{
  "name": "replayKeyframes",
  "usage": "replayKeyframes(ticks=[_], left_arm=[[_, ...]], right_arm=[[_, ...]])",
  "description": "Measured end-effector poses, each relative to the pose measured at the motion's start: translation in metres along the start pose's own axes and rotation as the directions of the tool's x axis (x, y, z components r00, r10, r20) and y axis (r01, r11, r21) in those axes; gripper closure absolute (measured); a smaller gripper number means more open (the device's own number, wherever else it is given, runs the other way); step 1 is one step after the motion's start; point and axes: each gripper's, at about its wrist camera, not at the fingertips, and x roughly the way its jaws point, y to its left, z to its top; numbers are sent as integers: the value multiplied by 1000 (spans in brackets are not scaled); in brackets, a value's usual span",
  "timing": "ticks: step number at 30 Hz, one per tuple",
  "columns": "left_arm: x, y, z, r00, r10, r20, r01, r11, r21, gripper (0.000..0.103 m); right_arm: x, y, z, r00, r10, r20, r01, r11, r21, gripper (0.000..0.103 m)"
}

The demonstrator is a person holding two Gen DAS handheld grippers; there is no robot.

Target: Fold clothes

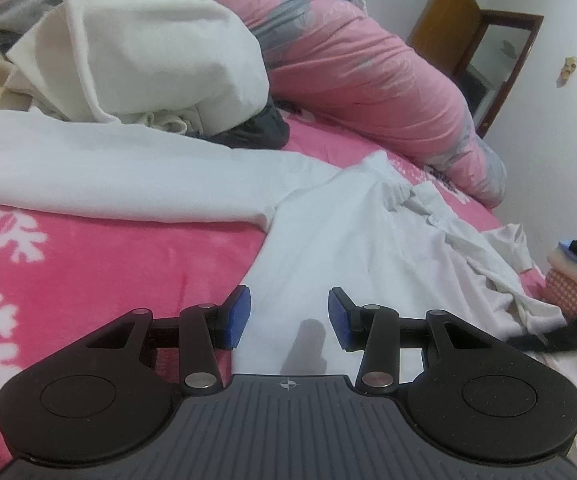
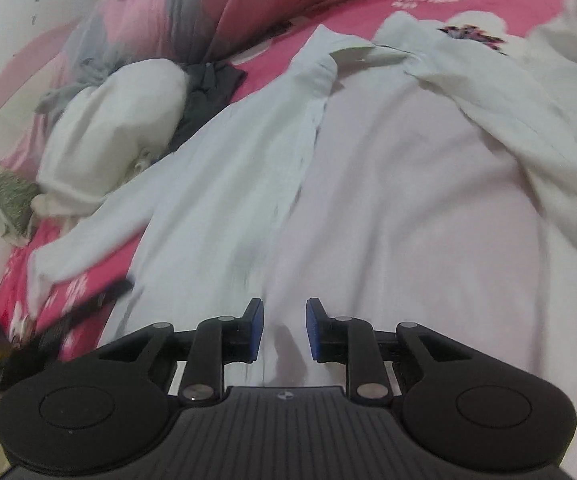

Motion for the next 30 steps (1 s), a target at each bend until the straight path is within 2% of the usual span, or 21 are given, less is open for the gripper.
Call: replayKeyframes(ticks=[3, 6, 13, 16, 19, 21, 22, 23, 30], left_arm=[[-11, -11, 2, 1000, 17, 16, -18, 998, 58, 60], [-27, -24, 0, 1000, 23, 13, -25, 995, 97, 60], [-55, -52, -24, 999, 22, -29, -19, 993, 117, 60], [-56, -59, -37, 998, 26, -54, -20, 994, 110, 60], [-53, -62, -49, 996, 57, -71, -48, 991, 125, 60], [-51, -60, -54, 994, 68, -83, -57, 991, 121, 60], [-51, -59, -56, 994, 72, -88, -61, 991, 118, 60], [-52, -58, -57, 994, 71, -88, -61, 992, 112, 60], [-55, -58, -59, 994, 67, -86, -58, 992, 110, 60]], right_arm=[[-35, 1, -34, 999, 18, 29, -18, 1000, 5, 79], [-50, 5, -50, 997, 15, 75, -14, 1000, -17, 79], [-7, 20, -47, 993, 37, 111, -29, 997, -71, 78], [15, 23, -40, 991, -5, 134, 18, 996, -90, 78], [27, 24, -40, 991, -15, 134, 26, 996, -83, 78], [27, 26, -45, 990, 0, 139, 13, 996, -87, 88], [24, 28, -48, 989, -3, 148, 17, 995, -94, 100], [21, 30, -51, 988, -6, 156, 22, 995, -101, 103], [-14, 30, -72, 959, -61, 278, 89, 992, -92, 103]])
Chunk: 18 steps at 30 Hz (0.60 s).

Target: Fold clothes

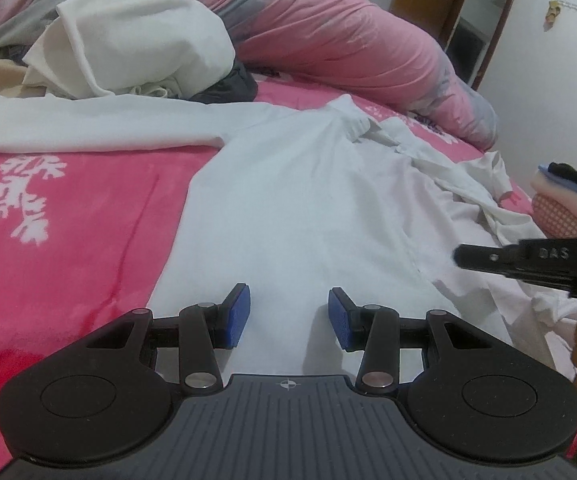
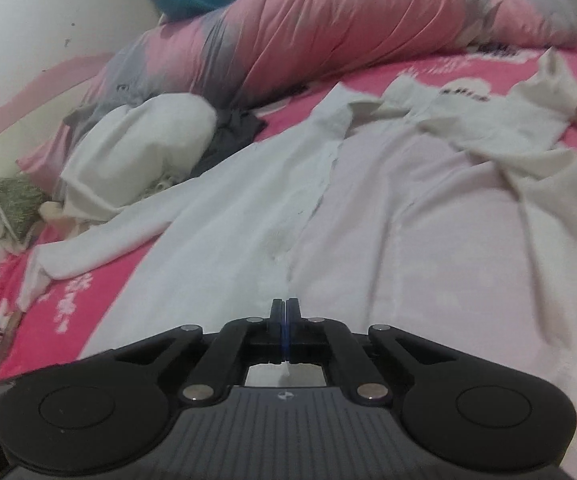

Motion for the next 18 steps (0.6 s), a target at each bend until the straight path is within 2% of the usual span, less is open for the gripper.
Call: replayKeyframes(ticks=[4, 6, 7, 8, 10, 12, 13, 14, 18], left_arm=[[1, -1, -1, 1000, 7, 2, -7, 1000, 9, 60], [1, -1, -2, 1000, 11, 4, -11, 1000, 11, 60], [1, -1, -2, 1000, 13, 5, -13, 1000, 10, 60], [1, -1, -2, 1000, 15, 5, -15, 1000, 11, 60], [1, -2, -3, 1000, 18, 8, -18, 1000, 14, 60], [1, -3, -4, 1000, 20, 11, -21, 1000, 18, 60], [1, -3, -5, 1000, 21, 13, -22, 1000, 21, 60], [2, -3, -5, 1000, 21, 15, -22, 1000, 23, 60], [3, -2, -4, 1000, 17, 18, -18, 1000, 18, 60]], right_arm=[[10, -9, 1, 999, 11, -37, -9, 999, 50, 100], [19, -14, 5, 998, 27, -56, -22, 996, 88, 85], [23, -13, 6, 998, 32, -61, -27, 996, 83, 66], [27, -11, 6, 997, 36, -66, -31, 997, 76, 58], [35, -9, 7, 996, 46, -75, -41, 997, 63, 58], [41, 2, 3, 996, 21, -87, -22, 1000, -9, 63], [40, 6, 0, 997, 1, -80, -4, 999, -46, 74], [39, 11, -2, 997, -19, -72, 13, 997, -82, 95], [27, 12, -5, 999, -26, -37, 24, 997, -67, 102]])
